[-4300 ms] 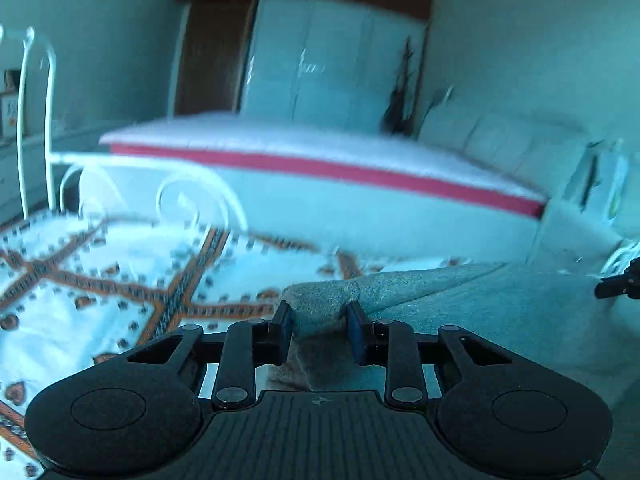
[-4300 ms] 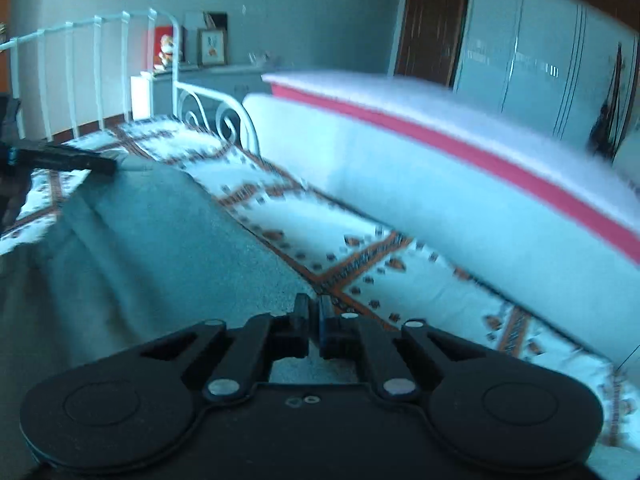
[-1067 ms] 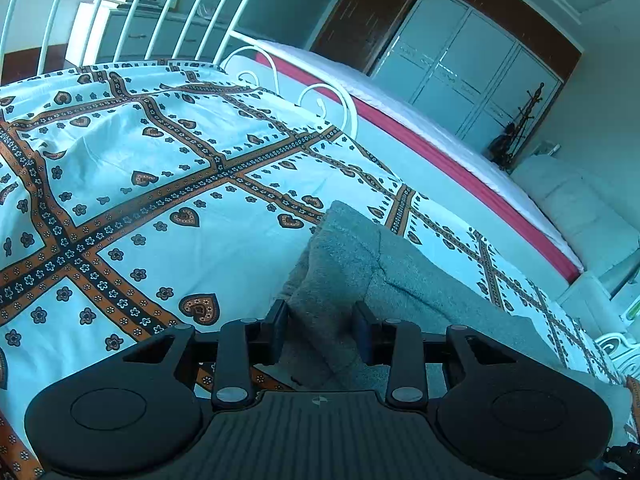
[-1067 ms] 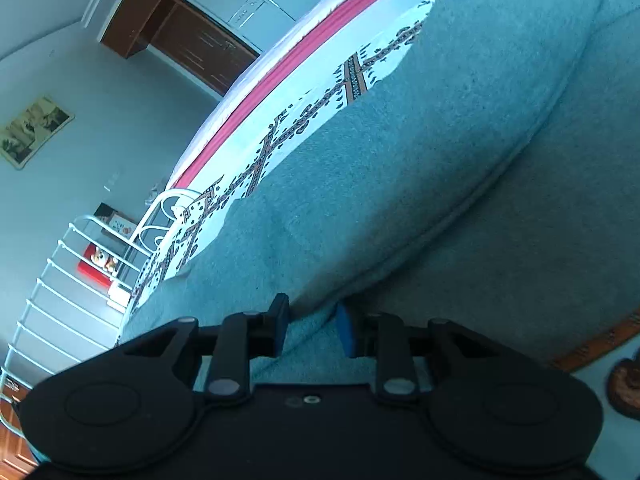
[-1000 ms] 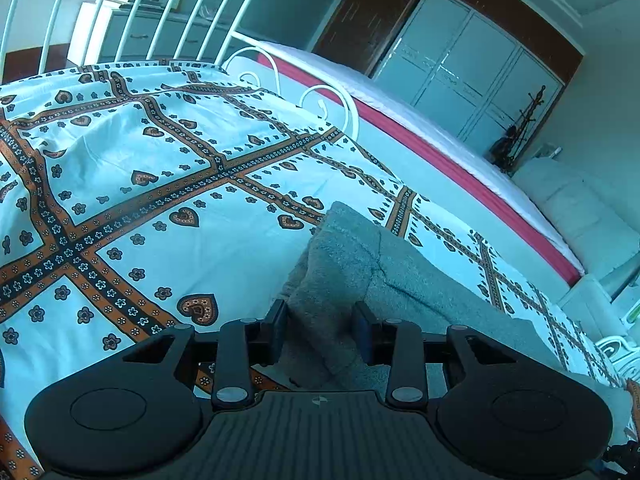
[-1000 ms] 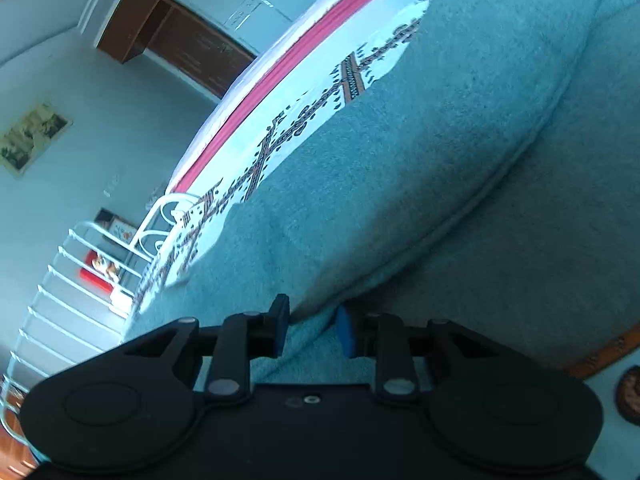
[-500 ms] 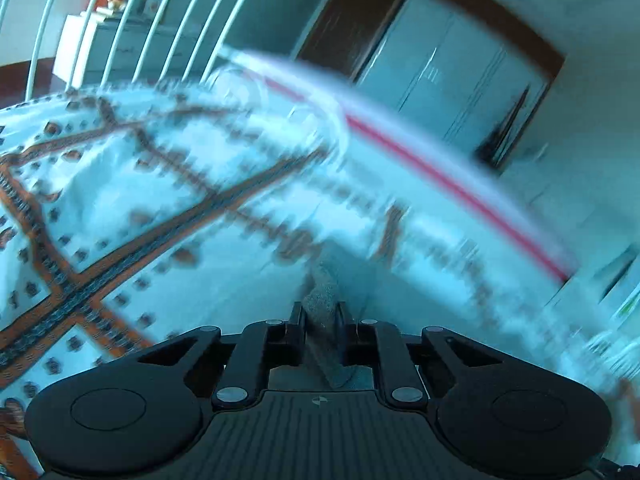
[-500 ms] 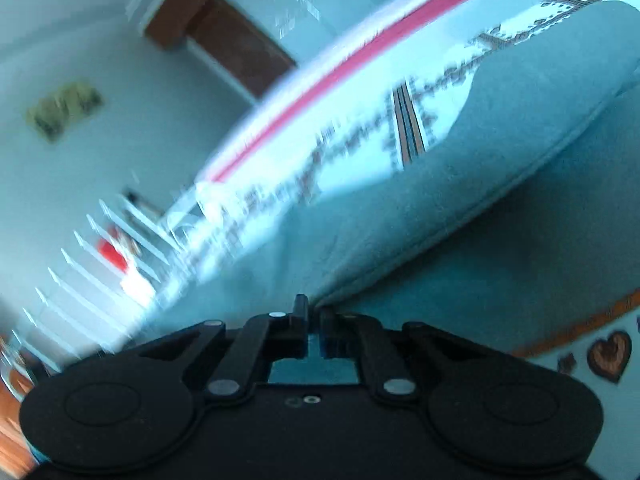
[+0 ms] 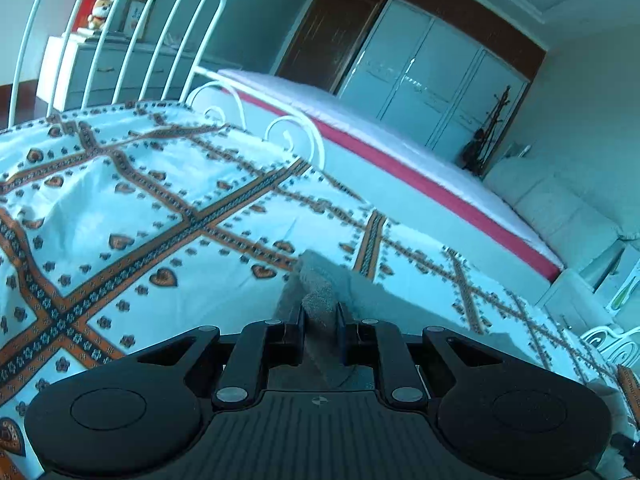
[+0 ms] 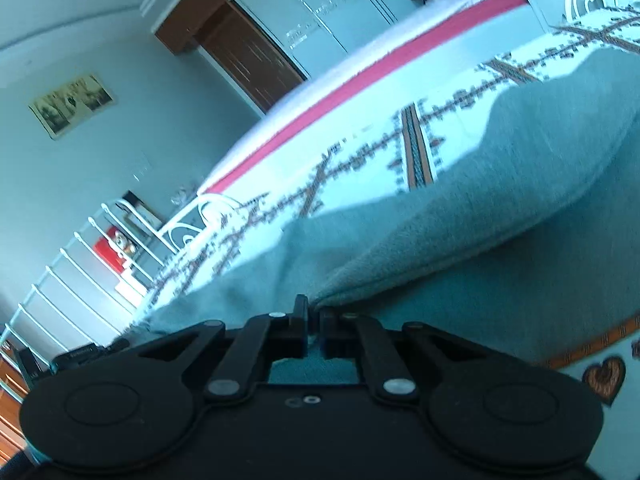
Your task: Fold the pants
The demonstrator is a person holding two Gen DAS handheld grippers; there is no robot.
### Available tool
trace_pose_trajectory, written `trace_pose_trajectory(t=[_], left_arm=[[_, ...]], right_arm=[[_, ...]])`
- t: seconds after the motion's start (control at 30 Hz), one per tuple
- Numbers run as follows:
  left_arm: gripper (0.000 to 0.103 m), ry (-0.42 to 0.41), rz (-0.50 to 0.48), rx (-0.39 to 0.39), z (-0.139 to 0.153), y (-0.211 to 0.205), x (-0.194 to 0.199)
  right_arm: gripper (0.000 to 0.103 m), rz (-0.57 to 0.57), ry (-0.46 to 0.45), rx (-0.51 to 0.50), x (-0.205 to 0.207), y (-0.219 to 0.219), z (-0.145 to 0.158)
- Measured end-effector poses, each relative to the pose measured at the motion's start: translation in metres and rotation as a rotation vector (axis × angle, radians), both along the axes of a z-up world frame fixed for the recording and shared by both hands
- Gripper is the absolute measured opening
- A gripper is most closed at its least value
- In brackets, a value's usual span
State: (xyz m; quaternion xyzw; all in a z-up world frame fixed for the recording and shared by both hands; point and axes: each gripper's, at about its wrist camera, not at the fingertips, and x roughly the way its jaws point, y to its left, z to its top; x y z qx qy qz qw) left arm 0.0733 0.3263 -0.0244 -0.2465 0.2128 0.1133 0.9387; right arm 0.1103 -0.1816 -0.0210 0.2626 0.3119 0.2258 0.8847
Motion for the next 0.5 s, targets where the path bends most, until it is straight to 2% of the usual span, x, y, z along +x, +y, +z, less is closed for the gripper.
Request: trace_pose_trajectory(t=[0.03,0.07,0.1,0.13,0.2,0.27,0.33,0.37,0.43,0.47,0.5], left_arm=[[0.016,-0.005,-0.009,0.015,0.0,-0.001,-0.001],[0.016,0.025,-0.008,0.033,-0.005,-0.003,0.001],[0.016,0.093,-0.011,0.03,-0.016,-0.003,0.005],[0.016,0.167,-0.018,0.018,-0.029,-0.002,0.01],[0.018,0.139,-0.012,0.021,-0.038,-0.002,0.003],[0.018,0.134,-0.001,0.01,-0.035,-0.002,0.002],[0.02,0.145,-0.001,0.038,-0.033,-0.005,0.003],[0.025,0.149,0.006,0.049,-0.031,-0.007,0.003],[0.069,0.171,0.07,0.071,-0.025,-0.01,-0.001],[0.096,0.185,0.11,0.089,-0.023,-0.012,-0.005],[0.097,0.18,0.127,0.109,-0.021,-0.015,-0.01]], right_arm=[[0.0,-0.003,-0.015,0.008,0.001,0.0,0.003],[0.0,-0.002,-0.038,-0.001,0.002,0.002,0.002],[0.0,0.002,-0.041,-0.04,0.005,0.006,-0.001],[0.0,0.01,0.002,-0.089,0.007,0.006,-0.012],[0.0,0.011,0.163,-0.103,0.022,0.006,-0.048],[0.0,-0.001,0.159,-0.048,0.02,-0.001,-0.058],[0.0,-0.002,0.153,-0.071,0.02,0.003,-0.055],[0.0,0.006,0.154,-0.086,0.022,0.005,-0.054],[0.004,0.021,0.183,-0.058,0.026,0.0,-0.054],[0.006,0.017,0.191,-0.039,0.025,-0.003,-0.051],[0.011,0.006,0.18,-0.041,0.023,-0.007,-0.047]])
